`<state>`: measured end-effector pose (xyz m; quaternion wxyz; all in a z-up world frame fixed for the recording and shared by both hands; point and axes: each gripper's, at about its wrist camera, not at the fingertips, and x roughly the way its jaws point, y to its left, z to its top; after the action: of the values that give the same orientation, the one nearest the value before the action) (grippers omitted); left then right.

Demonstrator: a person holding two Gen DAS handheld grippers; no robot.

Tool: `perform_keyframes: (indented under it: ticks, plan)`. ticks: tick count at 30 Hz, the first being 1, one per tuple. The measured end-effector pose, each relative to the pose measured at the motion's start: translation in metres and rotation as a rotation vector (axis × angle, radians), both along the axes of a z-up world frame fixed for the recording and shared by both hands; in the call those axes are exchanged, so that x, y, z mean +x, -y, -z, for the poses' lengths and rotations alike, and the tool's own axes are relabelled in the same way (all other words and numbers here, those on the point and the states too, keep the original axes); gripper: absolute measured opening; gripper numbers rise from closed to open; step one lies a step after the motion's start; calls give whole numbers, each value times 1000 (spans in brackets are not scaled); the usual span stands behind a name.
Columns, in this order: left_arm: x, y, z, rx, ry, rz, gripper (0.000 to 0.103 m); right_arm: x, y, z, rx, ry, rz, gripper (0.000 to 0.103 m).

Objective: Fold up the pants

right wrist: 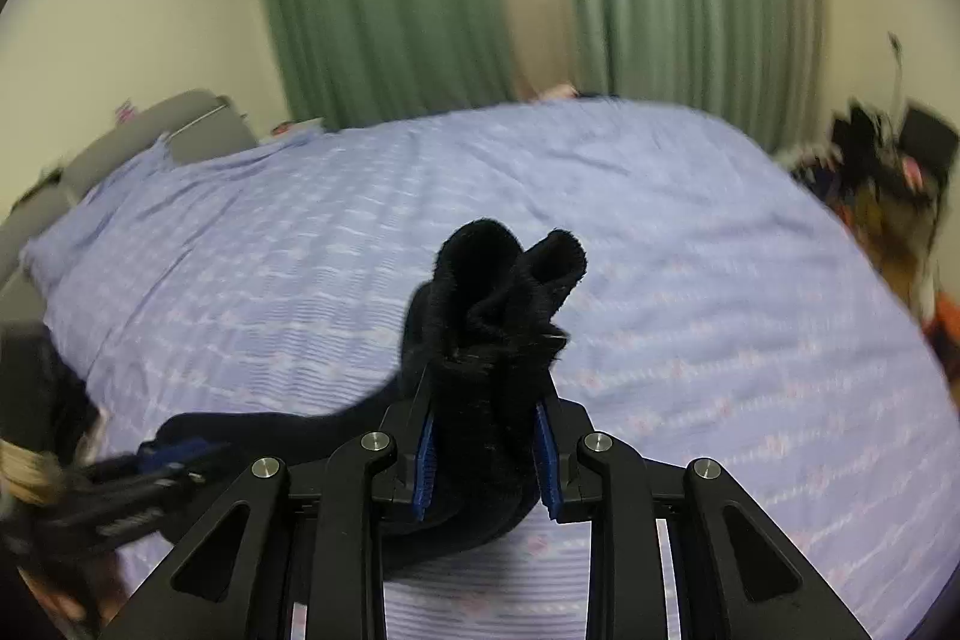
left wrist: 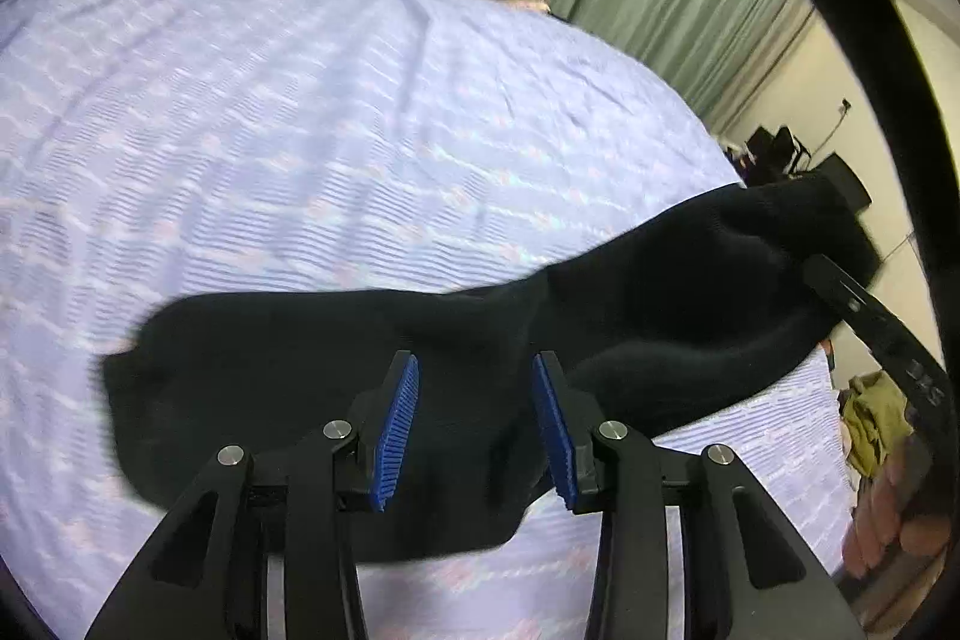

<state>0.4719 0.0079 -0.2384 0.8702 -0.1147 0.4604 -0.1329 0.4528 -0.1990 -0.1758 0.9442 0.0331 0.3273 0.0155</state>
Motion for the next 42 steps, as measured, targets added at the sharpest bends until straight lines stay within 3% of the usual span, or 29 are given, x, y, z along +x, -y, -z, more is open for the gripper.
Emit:
perform_keyframes:
  ticks: [6, 9, 15, 23, 29, 31, 32, 36, 38, 39, 40, 42]
  plan:
    - [-21, -71, -24, -42, 8, -81, 44, 6, -60, -35, -47, 20, -115, 26]
    - [-24, -79, -17, -92, 7, -37, 44, 5, -77, -50, -72, 34, -134, 25]
    - [1, -33, 20, -236, -25, 35, 37, 6, -47, -51, -68, 15, -70, 24]
    - [48, 34, 57, -289, -113, 109, 31, 11, 35, -18, 45, -53, 94, 21]
    - [35, 85, 90, -247, -205, 174, 30, 17, 80, 9, 127, -92, 176, 15]
    - [31, 95, 103, -230, -249, 157, 30, 16, 84, 9, 133, -74, 182, 2]
    - [28, 98, 108, -230, -263, 155, 30, 14, 86, 6, 118, -53, 191, 2]
    - [28, 110, 107, -205, -241, 135, 29, 13, 97, 2, 118, -30, 185, 2]
    - [18, 106, 109, -191, -231, 145, 29, 7, 103, 11, 132, -41, 210, 21]
    - [15, 105, 109, -182, -227, 147, 29, 4, 107, 20, 161, -56, 210, 52]
    - [15, 106, 110, -177, -222, 150, 29, 1, 111, 27, 190, -65, 214, 68]
    - [13, 110, 109, -172, -217, 152, 29, -4, 117, 53, 261, -96, 222, 68]
